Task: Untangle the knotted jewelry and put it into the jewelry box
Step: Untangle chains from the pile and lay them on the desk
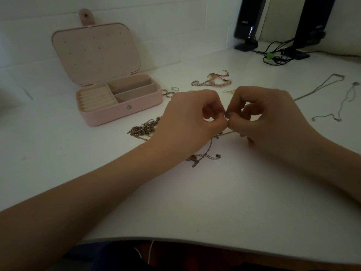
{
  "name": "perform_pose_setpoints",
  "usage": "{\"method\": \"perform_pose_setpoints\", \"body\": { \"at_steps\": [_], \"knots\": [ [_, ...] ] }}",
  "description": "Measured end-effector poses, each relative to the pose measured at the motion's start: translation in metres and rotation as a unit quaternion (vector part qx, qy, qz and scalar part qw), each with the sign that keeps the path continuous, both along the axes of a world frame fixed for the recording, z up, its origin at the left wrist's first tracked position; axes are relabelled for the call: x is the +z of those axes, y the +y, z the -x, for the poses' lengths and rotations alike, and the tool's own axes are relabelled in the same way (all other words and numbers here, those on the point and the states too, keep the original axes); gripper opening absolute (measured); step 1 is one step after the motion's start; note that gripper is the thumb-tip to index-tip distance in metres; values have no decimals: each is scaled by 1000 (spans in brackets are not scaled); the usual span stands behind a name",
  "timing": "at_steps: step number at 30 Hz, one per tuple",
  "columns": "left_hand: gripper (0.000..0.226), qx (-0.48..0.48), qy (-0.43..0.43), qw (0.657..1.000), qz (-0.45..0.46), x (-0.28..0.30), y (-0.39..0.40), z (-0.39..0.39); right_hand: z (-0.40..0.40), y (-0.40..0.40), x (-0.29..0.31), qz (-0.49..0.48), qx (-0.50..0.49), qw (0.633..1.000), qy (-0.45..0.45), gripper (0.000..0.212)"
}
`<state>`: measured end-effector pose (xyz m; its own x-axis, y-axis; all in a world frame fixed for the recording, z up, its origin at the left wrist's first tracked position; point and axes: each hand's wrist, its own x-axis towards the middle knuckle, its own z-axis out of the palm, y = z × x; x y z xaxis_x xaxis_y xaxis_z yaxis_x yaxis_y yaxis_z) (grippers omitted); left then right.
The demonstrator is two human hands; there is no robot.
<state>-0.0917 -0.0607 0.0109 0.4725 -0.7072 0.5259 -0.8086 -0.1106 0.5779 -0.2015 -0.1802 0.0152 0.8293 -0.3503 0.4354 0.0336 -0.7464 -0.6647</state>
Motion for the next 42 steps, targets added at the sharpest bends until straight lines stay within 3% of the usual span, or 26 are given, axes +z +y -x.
{"method": "perform_pose_setpoints", "body": {
  "at_steps": [5, 11, 18, 25, 30, 42],
  "knots": [
    [5, -18, 36, 999, -16, 2, 0, -2, -1, -4, -2, 109, 5, 994, -33, 4],
    [13, -56, 255, 964, -47, 11, 1, -4, -1, -8, -2, 189, 17, 980, -60, 17],
    [13, -69, 283, 955, -59, 14, 1, -6, -2, -10, -3, 190, 15, 979, -68, 21],
    [13, -58, 283, 957, -27, 11, 1, -6, -1, -12, -2, 192, 4, 979, -75, 6],
    [3, -57, 210, 976, 0, 9, 2, -4, -2, -11, -3, 188, 3, 979, -81, 5],
    [11, -32, 50, 998, 1, 7, 3, -1, -1, -7, -6, 118, -12, 992, -50, 4]
  ]
}}
